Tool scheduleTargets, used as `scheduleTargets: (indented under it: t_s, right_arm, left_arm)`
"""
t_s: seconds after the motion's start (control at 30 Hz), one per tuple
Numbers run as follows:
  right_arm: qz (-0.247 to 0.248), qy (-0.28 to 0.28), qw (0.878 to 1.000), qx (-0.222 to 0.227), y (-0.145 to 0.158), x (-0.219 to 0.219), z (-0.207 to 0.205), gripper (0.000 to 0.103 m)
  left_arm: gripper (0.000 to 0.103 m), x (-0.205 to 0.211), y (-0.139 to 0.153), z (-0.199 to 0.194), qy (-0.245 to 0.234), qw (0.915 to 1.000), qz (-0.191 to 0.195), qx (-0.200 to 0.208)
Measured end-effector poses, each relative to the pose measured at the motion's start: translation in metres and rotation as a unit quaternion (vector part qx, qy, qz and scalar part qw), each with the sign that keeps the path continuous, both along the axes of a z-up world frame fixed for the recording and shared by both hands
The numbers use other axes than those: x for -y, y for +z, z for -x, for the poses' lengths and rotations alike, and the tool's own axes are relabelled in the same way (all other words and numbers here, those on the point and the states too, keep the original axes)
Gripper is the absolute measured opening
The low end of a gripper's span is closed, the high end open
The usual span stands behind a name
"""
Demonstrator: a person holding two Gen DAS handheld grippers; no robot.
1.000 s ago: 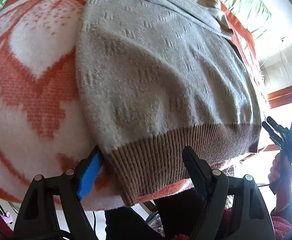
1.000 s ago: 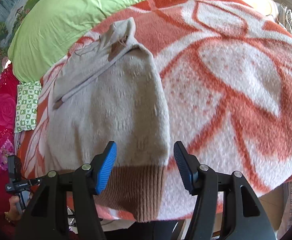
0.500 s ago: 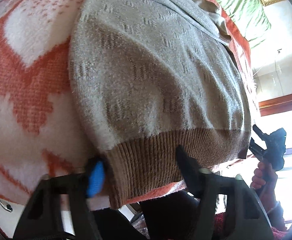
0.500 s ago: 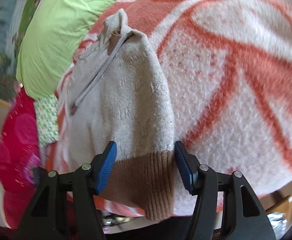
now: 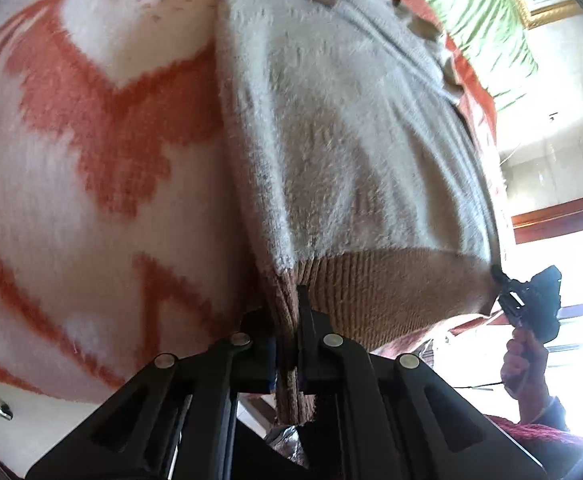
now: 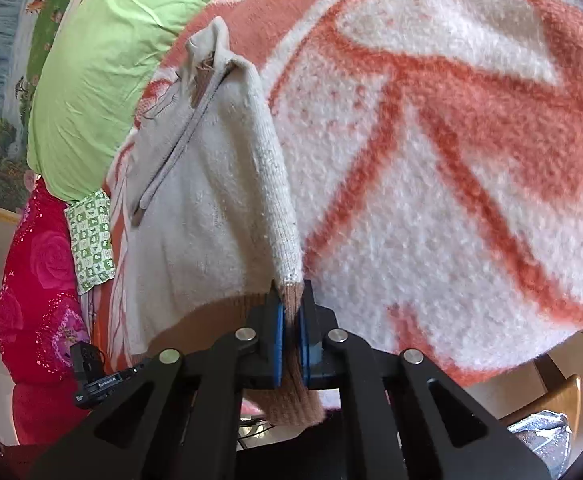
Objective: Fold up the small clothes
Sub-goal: 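Lift the hem with both tools and fold it toward the collar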
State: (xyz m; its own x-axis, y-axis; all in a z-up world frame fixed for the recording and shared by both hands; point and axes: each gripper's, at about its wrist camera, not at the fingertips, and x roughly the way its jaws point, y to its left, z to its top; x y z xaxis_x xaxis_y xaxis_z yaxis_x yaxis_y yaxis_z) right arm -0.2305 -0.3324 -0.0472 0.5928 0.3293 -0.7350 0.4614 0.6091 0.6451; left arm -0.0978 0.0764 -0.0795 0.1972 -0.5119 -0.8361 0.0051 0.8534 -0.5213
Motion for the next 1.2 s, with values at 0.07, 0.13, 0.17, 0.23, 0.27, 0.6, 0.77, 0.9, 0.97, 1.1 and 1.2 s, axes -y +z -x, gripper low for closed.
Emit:
scheduleTargets:
  t_s: [0.07,0.13,0.17,0.23,0.27,0.6,0.77,0.9,0.97,1.1,1.2]
  right_arm:
    - [0.006,0.009,1.000,0.002,0.004,-0.002,-0.004,0.007]
    - [-0.002,0.007,1.000,0.007,0.007,0.001,-0.005,0.007]
    - [-0.007,0.003,1.000,0.014,0.010,0.003,-0.005,0.007]
    - [-0.016,-0.003,0.999,0.034,0.020,0.006,-0.005,0.007]
    - [-0.019,-0.005,0.999,0.048,0.027,0.007,-0.008,0.007]
    - [-0.009,-0.001,0.986,0.166,0.095,0.018,-0.100,0.007]
    - [0.002,-0.002,0.981,0.196,0.110,0.037,-0.183,0.007]
    - [0.016,0.001,0.981,0.195,0.109,0.057,-0.247,0.007]
    - [0.023,0.006,0.981,0.190,0.106,0.065,-0.282,0.007]
    - [0.031,0.013,0.984,0.174,0.094,0.077,-0.335,0.007]
    - [0.034,0.013,0.986,0.162,0.082,0.086,-0.368,0.007]
  left_arm:
    - [0.004,-0.003,0.010,0.000,0.001,0.9997,0.015,0.017]
    - [0.004,-0.009,0.021,-0.001,0.005,0.9988,0.033,0.035]
    - [0.004,-0.011,0.026,-0.002,0.007,0.9983,0.038,0.043]
    - [0.004,-0.014,0.041,-0.007,0.012,0.9967,0.050,0.062]
    - [0.004,-0.015,0.047,-0.010,0.016,0.9961,0.054,0.069]
    - [0.004,-0.028,0.128,-0.106,0.065,0.9832,0.068,0.157]
    - [0.004,-0.024,0.159,-0.176,0.077,0.9769,0.045,0.194]
    - [0.004,-0.018,0.161,-0.236,0.089,0.9747,0.022,0.204]
    - [0.004,-0.016,0.155,-0.270,0.100,0.9751,0.017,0.197]
    - [0.004,-0.010,0.139,-0.323,0.110,0.9770,0.002,0.183]
    - [0.004,-0.010,0.128,-0.357,0.115,0.9772,-0.010,0.178]
